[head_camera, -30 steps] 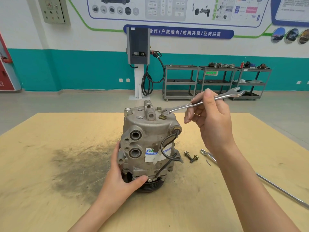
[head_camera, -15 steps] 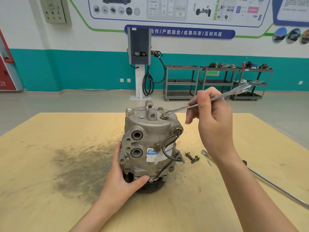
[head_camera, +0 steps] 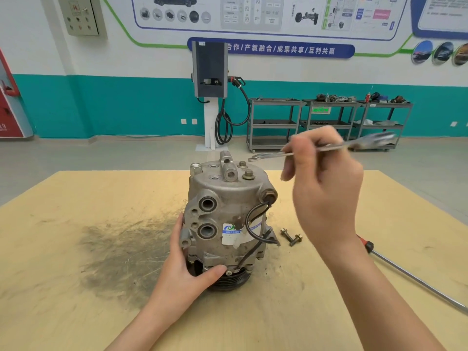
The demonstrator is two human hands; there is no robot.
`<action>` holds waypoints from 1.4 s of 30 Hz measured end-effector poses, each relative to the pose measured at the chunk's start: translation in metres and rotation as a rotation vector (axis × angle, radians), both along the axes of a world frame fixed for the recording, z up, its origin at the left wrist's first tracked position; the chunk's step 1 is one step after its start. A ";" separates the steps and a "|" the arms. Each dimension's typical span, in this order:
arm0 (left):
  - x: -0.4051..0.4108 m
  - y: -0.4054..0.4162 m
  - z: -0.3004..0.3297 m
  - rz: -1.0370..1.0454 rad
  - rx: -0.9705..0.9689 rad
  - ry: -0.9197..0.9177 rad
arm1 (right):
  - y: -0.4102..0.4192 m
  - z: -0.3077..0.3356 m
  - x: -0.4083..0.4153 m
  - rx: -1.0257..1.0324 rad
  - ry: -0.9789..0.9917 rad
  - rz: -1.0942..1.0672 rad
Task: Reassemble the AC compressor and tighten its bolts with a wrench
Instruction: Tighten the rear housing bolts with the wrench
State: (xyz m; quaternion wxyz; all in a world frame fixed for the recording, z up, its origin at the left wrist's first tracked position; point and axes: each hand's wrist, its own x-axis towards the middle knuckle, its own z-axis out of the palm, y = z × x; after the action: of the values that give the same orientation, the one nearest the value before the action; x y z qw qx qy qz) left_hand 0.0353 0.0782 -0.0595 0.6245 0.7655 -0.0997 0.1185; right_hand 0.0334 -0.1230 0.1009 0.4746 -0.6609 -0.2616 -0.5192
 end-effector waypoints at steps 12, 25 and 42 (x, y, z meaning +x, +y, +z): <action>0.001 0.000 0.001 0.032 0.014 0.008 | -0.021 -0.010 0.033 0.476 0.617 0.579; 0.002 0.000 0.000 0.002 -0.002 0.000 | -0.030 -0.019 0.046 0.630 0.869 0.850; 0.001 0.000 0.000 -0.026 -0.037 -0.007 | -0.002 -0.033 0.036 0.418 0.289 0.455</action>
State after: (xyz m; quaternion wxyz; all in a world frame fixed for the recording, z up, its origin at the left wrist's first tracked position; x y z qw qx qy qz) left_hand 0.0361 0.0778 -0.0595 0.6396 0.7521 -0.1097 0.1149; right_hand 0.0694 -0.1249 0.0682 0.7358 -0.5406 -0.2203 -0.3432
